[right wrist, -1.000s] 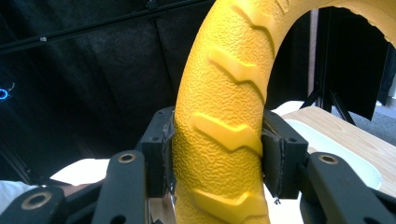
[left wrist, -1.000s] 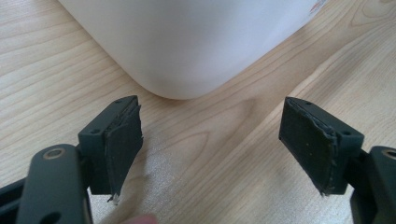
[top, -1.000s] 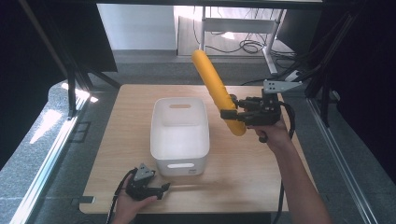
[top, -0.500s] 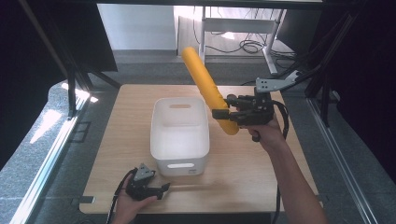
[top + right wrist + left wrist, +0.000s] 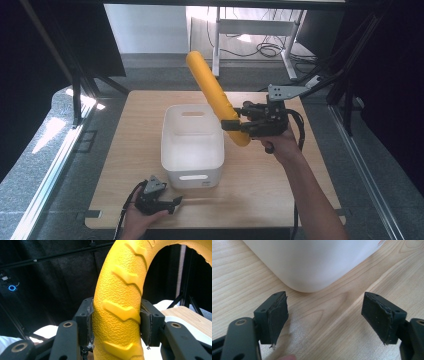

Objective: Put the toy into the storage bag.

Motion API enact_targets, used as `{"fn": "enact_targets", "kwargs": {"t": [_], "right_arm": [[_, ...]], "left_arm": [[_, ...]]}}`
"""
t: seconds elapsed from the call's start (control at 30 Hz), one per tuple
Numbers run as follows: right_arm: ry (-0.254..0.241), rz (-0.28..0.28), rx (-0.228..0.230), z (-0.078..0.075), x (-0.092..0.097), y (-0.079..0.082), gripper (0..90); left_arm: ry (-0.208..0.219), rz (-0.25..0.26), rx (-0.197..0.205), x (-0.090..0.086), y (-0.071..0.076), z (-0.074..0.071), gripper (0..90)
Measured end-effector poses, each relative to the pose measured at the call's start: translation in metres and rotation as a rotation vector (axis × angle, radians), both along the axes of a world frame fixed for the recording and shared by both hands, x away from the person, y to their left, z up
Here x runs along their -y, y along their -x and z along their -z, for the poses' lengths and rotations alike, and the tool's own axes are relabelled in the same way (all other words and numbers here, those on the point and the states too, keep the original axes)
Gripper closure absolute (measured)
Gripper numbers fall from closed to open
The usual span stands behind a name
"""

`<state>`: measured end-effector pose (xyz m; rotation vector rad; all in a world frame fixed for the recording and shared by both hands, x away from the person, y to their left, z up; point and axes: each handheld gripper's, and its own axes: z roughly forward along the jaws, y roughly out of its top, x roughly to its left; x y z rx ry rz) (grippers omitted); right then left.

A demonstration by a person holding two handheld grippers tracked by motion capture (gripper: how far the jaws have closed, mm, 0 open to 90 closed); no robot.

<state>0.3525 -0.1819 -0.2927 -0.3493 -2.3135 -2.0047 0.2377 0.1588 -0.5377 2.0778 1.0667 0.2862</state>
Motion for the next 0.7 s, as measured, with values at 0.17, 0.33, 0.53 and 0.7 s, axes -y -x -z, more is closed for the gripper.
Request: {"fn": "enact_targets", "kwargs": {"t": [0.17, 0.33, 0.53, 0.7], "right_arm": [[0.003, -0.021, -0.002, 0.001, -0.008, 0.0, 51.6], [0.006, -0.029, 0.0, 0.001, -0.015, 0.001, 51.6], [0.004, -0.059, 0.004, 0.0, -0.025, 0.004, 51.6], [0.009, -0.084, 0.002, 0.003, -0.033, 0.006, 51.6]], "left_arm": [[0.001, -0.003, 0.002, 0.0, 0.0, 0.0, 21.5], [0.003, -0.001, 0.002, 0.0, 0.0, 0.0, 21.5], [-0.001, 0.002, 0.002, 0.0, 0.0, 0.0, 21.5], [-0.001, 0.004, 0.001, 0.0, 0.0, 0.0, 21.5]]}}
